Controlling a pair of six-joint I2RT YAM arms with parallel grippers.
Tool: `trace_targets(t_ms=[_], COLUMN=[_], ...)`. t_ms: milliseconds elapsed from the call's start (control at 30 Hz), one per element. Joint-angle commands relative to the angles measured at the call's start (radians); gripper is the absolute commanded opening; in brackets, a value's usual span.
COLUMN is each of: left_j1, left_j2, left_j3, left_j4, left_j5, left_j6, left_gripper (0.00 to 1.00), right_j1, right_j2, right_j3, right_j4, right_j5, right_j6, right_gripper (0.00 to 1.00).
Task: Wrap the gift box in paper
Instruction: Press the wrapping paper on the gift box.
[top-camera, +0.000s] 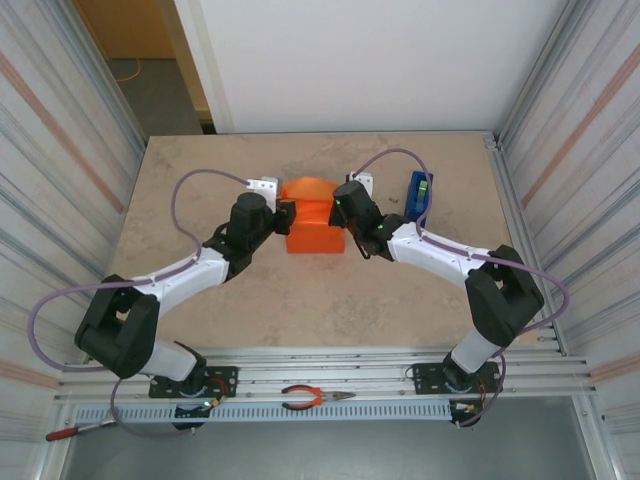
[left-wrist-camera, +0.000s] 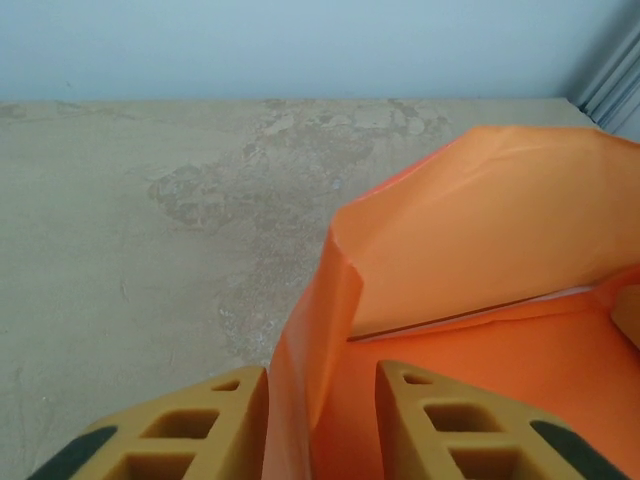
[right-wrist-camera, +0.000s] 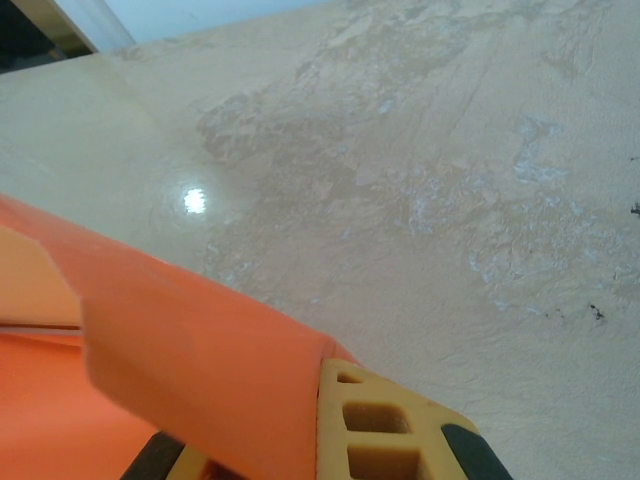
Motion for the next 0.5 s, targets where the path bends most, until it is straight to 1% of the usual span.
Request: trace_targets(t_ms=[0,33,100,133,167,200,233,267,300,333,367,400,467], left_j1=[-0.001,-0.001,-0.001,0.000,-0.001,0.000,0.000,-0.001,0.000,0.002,0.004,0.004,0.006], left_j2=[-0.016,-0.014,-0.015,-0.014,-0.013,-0.014,-0.015,-0.014,-0.014,-0.014,-0.013,-0.012,-0.013], left_j3=[0.035,0.038,0.045,0.048,0.050,0.056,0.060,0.064,0.069,0.072,0.075,0.082,0.093], left_j4=[0.027,0.028,0.027,0.027,0.027,0.022,0.018,0.018,0.017,0.017,0.021,0.022,0.021], left_j5=[0.014,0.016,0.021,0.023,0.023,0.021,0.018,0.018,0.022,0.030,0.042,0.051,0.053], left_j6=[0.021,0.024,0.023,0.023,0.023,0.024,0.025,0.030,0.033,0.035,0.035,0.035,0.035], left_gripper=[0.03,0.00,0.00,0.04,0.15,0.33,0.39,0.41,0.39,0.28,0.07,0.00,0.00], right_j1=[0.018,0.018,0.018,0.018,0.018,0.018,0.017,0.019,0.019,0.019,0.019,0.018,0.019], right_j2=[0.041,0.039,0.036,0.035,0.036,0.036,0.036,0.036,0.036,0.035,0.036,0.035,0.036], right_j3=[-0.008,-0.008,-0.010,-0.010,-0.010,-0.010,-0.010,-0.011,-0.012,-0.011,-0.011,-0.010,-0.010], right_j4=[-0.069,-0.069,-0.068,-0.071,-0.070,-0.070,-0.070,-0.070,-0.069,-0.069,-0.069,-0.069,-0.070], right_j5=[-0.039,-0.037,-0.037,-0.036,-0.036,-0.036,-0.036,-0.036,-0.036,-0.037,-0.038,-0.036,-0.036], right_j6=[0.002,0.002,0.002,0.002,0.002,0.002,0.002,0.002,0.002,0.002,0.002,0.002,0.002], right_gripper=[0.00,0.00,0.00,0.00,0.00,0.00,0.00,0.00,0.00,0.00,0.00,0.00,0.00])
